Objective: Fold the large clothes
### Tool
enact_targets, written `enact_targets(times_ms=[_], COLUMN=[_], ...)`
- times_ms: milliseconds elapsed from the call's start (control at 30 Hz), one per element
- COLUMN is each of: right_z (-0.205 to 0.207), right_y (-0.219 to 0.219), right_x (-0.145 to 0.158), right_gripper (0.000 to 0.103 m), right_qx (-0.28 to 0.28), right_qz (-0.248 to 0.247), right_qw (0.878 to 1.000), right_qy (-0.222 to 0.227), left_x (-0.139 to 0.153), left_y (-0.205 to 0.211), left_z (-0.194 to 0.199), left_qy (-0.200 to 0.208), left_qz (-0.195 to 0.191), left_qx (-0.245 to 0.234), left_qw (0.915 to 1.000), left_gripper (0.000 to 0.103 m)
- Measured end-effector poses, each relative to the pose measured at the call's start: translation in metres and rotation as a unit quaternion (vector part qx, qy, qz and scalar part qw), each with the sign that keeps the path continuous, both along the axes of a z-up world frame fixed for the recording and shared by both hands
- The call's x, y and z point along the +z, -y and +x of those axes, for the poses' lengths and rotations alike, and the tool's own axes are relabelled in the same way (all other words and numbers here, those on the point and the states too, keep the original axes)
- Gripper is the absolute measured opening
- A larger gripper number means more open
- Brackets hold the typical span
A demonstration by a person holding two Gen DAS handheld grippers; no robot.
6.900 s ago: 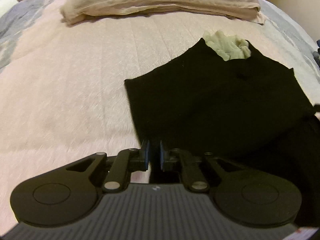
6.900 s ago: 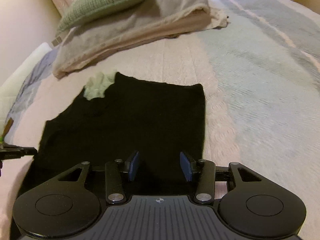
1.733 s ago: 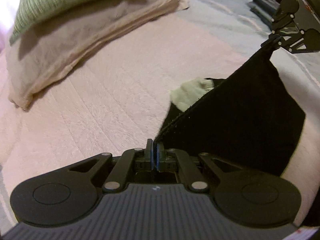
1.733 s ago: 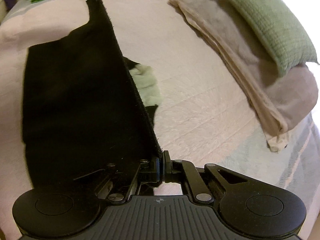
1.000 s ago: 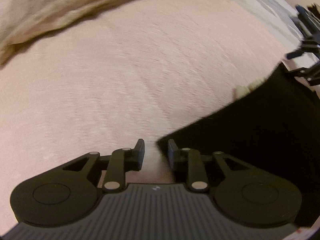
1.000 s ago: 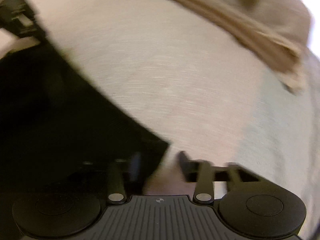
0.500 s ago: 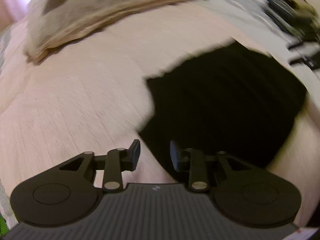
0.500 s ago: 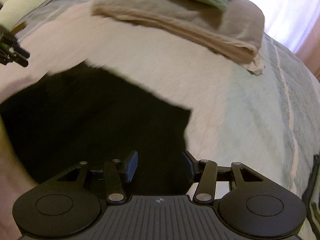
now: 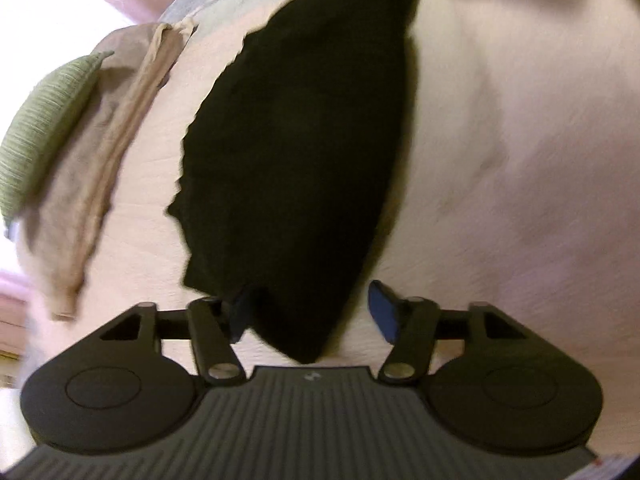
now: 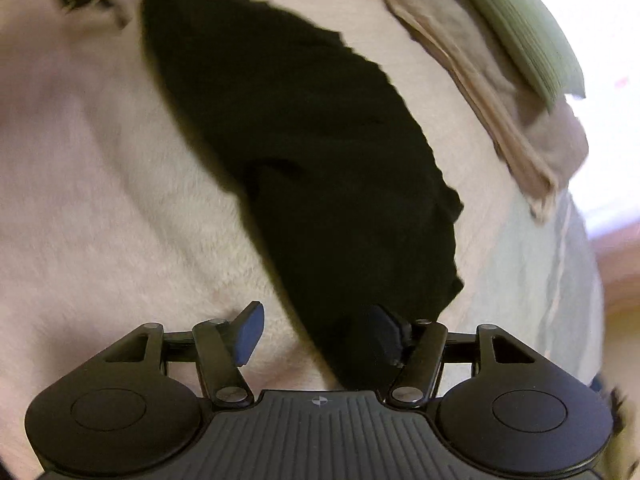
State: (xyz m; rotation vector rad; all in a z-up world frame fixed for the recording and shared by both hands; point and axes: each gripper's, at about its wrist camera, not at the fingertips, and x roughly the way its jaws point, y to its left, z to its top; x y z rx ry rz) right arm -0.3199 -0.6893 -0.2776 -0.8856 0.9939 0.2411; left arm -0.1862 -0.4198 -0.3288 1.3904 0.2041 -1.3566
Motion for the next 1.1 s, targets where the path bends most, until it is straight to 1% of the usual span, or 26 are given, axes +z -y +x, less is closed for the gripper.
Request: enact_targets(times_ms=[33,67,100,133,200,233,267,300,333,367,400,433,533,600,700,733,800,867,933,1033,1100], right_z=[0.000,0.000,0.001,0.001,0.001,-0.001,-0.003,-0.005,-0.010,-0.013,-0.014,-0.017,-0.019,-0.016,-0.025,-0.022,-0.029,-0.037,-0.051,-0.073,-0.087], right_y=[0.001,0.003,0.007,0.011,0.019,0.024,0.032,0.039,0.049,0.063,0.075,0.081,0.083,0.086,0.090,0.089,0.088,0.089,0.094,0.105,0.113], right_x=[-0.008,-0.015,-0.022,-0.027,-0.035,-0.039,-0.043,-0.045,-0.046,-0.042,-0.038,-0.036,-0.029,-0.021,-0.011,-0.006,0.011,0.024,0.035,0.044,0.042], right_gripper=[0.058,0.058,0.058,0.058,0.057,0.054,0.035,0.024,0.015,0.002,0.002,0.002,0.002,0.001,0.001,0.001,0.001,0.001,0.001,0.001,0.001], right_qx=[0.014,0.027,0.038,0.051,0.070,0.074,0.072,0.070,0.070,0.047,0.033,0.036,0.045,0.031,0.032,0.037,0.042,0.045,0.048,0.049,0.039], right_qz=[-0.015,-0.030,-0.040,-0.046,-0.053,-0.059,-0.066,-0.081,-0.093,-0.085,-0.071,-0.069,-0.060,-0.045,-0.035,-0.032,-0.031,-0.030,-0.031,-0.034,-0.031], right_qw=[1.000,0.999,0.998,0.997,0.996,0.995,0.995,0.994,0.993,0.995,0.997,0.997,0.997,0.998,0.999,0.999,0.998,0.998,0.998,0.998,0.999], right_qy=[0.004,0.010,0.017,0.019,0.016,0.016,0.008,0.001,-0.002,0.001,0.001,-0.001,0.001,0.009,0.018,0.019,0.031,0.029,0.019,0.003,-0.012], left_x=[-0.006,-0.009,-0.011,-0.010,-0.007,-0.006,-0.004,-0.003,-0.002,-0.001,0.000,0.000,0.004,0.009,0.024,0.029,0.044,0.057,0.070,0.084,0.088], left_y=[0.003,0.007,0.008,0.006,0.007,0.006,0.005,0.006,0.007,0.007,0.008,0.009,0.009,0.007,0.007,0.007,0.004,0.000,-0.007,-0.017,-0.024], left_z=[0.001,0.003,0.006,0.009,0.018,0.019,0.020,0.018,0.017,0.017,0.016,0.015,0.014,0.012,0.009,0.007,0.001,-0.009,-0.024,-0.053,-0.079], left_qy=[0.016,0.021,0.030,0.034,0.028,0.022,0.018,0.016,0.014,0.014,0.011,0.010,0.002,-0.001,-0.013,-0.018,-0.033,-0.043,-0.058,-0.083,-0.103], left_qz=[0.001,0.004,0.000,-0.005,-0.007,-0.004,-0.001,0.000,0.003,0.005,0.006,0.008,0.010,0.010,0.009,0.013,0.013,0.014,0.017,0.026,0.038], left_qx=[0.002,0.004,0.009,0.016,0.038,0.045,0.046,0.046,0.046,0.048,0.050,0.051,0.061,0.064,0.070,0.072,0.072,0.071,0.075,0.076,0.072], left_qw=[0.9999,0.9998,0.9995,0.9993,0.9989,0.9987,0.9988,0.9988,0.9988,0.9987,0.9987,0.9986,0.9981,0.9979,0.9974,0.9972,0.9968,0.9964,0.9954,0.9933,0.9914], left_gripper=[0.030,0.021,0.014,0.012,0.011,0.011,0.010,0.010,0.010,0.010,0.010,0.009,0.009,0.008,0.006,0.006,0.006,0.006,0.006,0.006,0.006])
